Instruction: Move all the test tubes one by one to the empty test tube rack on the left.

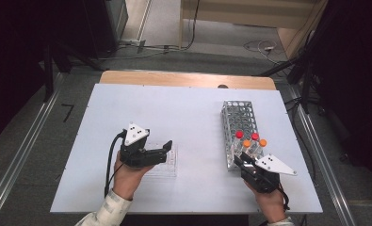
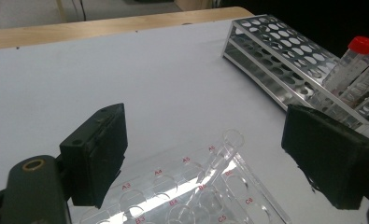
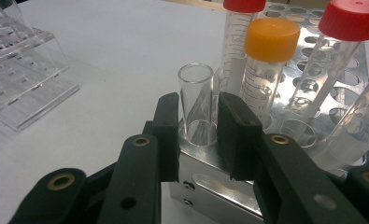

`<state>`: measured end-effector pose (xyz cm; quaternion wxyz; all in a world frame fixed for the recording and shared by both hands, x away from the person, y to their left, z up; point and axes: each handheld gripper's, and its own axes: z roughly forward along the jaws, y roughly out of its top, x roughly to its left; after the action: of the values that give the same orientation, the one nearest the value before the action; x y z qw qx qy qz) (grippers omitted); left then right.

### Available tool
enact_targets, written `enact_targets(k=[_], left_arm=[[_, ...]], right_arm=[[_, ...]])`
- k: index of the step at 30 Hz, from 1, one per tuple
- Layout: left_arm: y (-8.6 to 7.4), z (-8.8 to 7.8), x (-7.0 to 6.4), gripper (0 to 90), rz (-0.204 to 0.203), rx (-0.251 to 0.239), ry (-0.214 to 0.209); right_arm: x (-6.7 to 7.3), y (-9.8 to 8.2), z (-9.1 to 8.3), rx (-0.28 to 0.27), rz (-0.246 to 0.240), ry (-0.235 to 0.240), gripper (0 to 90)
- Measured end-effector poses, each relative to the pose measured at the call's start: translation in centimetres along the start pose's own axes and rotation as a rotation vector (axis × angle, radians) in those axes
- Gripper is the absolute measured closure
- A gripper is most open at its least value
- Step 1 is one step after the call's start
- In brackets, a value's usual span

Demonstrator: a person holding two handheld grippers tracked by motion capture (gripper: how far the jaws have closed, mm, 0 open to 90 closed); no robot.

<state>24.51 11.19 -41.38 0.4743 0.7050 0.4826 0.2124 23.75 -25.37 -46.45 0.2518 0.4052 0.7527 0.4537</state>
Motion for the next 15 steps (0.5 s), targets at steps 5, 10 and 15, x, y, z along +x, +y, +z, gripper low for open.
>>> enact_targets(k=[5,10,15], left_arm=[[0.0,0.1,-0.1,15.2,-0.001,0.0,-0.003],[0.0,0.0,-0.2,15.2,0.0,-0.003,-0.005],[0.1,-0.1,-0.2,15.2,0.0,-0.007,-0.007]], right_arm=[[0.2,0.1,0.1,-0.003,-0.005,-0.011,72.4],[0.0,0.5,-0.4,-0.022,0.001,-0.01,72.8],[0.2,1.7,-1.4,-0.049,-0.004,-0.013,72.9]])
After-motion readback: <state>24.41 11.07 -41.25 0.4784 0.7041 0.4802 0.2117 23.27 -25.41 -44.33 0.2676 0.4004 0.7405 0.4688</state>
